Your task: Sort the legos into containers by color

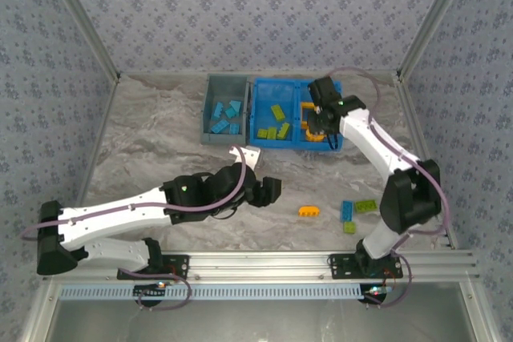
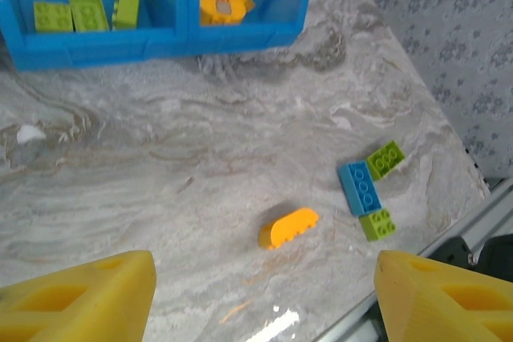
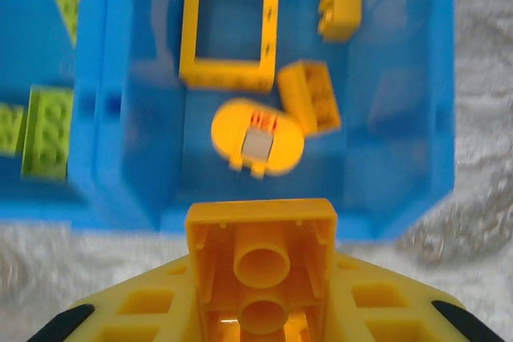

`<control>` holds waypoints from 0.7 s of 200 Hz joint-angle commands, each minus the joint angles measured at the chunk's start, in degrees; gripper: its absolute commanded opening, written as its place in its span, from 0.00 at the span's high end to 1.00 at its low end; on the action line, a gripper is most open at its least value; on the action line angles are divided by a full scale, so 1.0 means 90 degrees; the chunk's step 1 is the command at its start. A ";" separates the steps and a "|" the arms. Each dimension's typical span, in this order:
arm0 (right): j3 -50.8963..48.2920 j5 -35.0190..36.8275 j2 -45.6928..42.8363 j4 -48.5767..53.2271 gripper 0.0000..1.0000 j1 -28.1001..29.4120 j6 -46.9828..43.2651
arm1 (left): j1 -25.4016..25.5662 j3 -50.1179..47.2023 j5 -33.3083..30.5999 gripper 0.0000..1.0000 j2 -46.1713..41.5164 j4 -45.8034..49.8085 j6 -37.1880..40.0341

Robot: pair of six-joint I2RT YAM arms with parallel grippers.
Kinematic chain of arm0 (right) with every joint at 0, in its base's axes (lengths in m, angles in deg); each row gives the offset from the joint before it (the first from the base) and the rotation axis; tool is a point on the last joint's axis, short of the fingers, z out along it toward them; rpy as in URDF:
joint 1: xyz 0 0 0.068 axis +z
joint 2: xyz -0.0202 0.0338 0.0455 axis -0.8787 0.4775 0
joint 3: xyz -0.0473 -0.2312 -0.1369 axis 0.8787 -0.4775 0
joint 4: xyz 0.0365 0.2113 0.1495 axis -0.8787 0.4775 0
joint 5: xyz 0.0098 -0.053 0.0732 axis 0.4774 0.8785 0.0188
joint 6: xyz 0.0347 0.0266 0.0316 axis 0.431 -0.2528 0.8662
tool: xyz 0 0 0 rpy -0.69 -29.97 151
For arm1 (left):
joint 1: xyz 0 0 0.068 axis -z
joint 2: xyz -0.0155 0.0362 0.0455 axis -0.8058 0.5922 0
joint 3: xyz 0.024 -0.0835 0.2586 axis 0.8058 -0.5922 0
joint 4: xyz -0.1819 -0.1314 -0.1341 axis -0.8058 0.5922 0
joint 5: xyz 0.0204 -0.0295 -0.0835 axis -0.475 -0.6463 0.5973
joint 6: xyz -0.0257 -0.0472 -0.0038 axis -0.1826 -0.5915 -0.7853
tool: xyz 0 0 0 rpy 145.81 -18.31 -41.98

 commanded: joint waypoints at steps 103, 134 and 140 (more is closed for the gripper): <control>0.3996 0.0497 0.3921 0.0727 0.63 -0.0829 -0.0194 | 0.0082 0.1102 0.0180 0.28 0.1202 -0.1032 0.1142; 0.4374 0.0516 0.4203 0.0934 0.54 -0.0815 -0.0131 | 0.0078 0.1425 0.0298 0.28 0.1480 -0.0997 0.1270; 0.4388 0.0533 0.4211 0.0920 0.51 -0.0792 -0.0127 | 0.0083 0.1455 0.0292 0.28 0.1495 -0.0979 0.1278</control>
